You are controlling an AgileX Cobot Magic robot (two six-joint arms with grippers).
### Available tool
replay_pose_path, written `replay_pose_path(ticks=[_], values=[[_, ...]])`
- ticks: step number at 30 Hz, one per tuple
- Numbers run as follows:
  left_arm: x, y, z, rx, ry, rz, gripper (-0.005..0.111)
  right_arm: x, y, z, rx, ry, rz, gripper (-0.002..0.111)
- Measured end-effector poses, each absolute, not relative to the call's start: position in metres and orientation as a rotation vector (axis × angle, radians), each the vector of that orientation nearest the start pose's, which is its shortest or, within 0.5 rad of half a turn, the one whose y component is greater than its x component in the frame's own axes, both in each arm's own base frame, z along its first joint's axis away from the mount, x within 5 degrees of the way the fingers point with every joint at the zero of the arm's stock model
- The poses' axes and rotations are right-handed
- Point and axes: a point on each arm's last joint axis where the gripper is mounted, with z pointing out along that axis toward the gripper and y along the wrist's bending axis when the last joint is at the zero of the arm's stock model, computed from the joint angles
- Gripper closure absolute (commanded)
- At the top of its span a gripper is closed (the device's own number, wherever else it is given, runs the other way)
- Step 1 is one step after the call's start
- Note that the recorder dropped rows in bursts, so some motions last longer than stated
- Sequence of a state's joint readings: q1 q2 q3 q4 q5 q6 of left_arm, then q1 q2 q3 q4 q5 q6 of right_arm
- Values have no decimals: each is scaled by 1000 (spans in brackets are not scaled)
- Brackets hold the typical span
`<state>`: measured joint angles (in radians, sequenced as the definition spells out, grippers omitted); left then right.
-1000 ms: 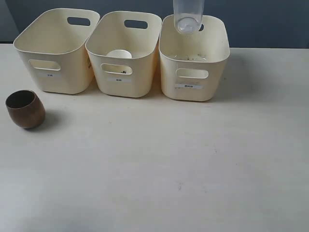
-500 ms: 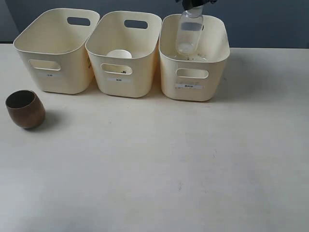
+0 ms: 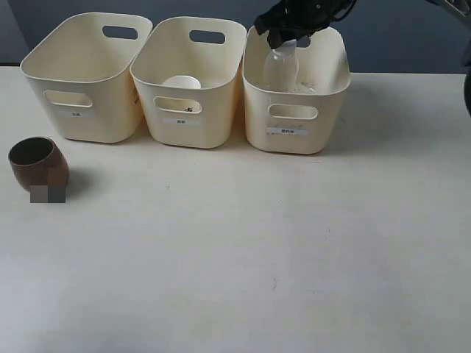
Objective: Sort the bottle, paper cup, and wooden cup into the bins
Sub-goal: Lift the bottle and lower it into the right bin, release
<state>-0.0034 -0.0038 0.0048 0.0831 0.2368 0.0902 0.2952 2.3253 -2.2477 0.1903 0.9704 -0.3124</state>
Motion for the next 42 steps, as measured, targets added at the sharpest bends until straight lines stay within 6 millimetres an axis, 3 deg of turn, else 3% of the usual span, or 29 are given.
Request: replay_pose_path(ticks=[10, 18, 27, 33, 42], values=[[55, 2, 190, 136, 1717, 141, 107, 498, 166, 248, -674, 2451, 241, 108], [55, 2, 190, 136, 1717, 141, 107, 499, 167, 244, -674, 2464, 243, 70], [55, 2, 190, 136, 1717, 141, 107, 499, 167, 241, -665, 2473, 249, 68], [55, 2, 190, 136, 1717, 141, 107, 499, 167, 241, -664, 2473, 252, 54], [55, 2, 190, 136, 1717, 141, 107, 498, 168, 241, -661, 2481, 275, 54]])
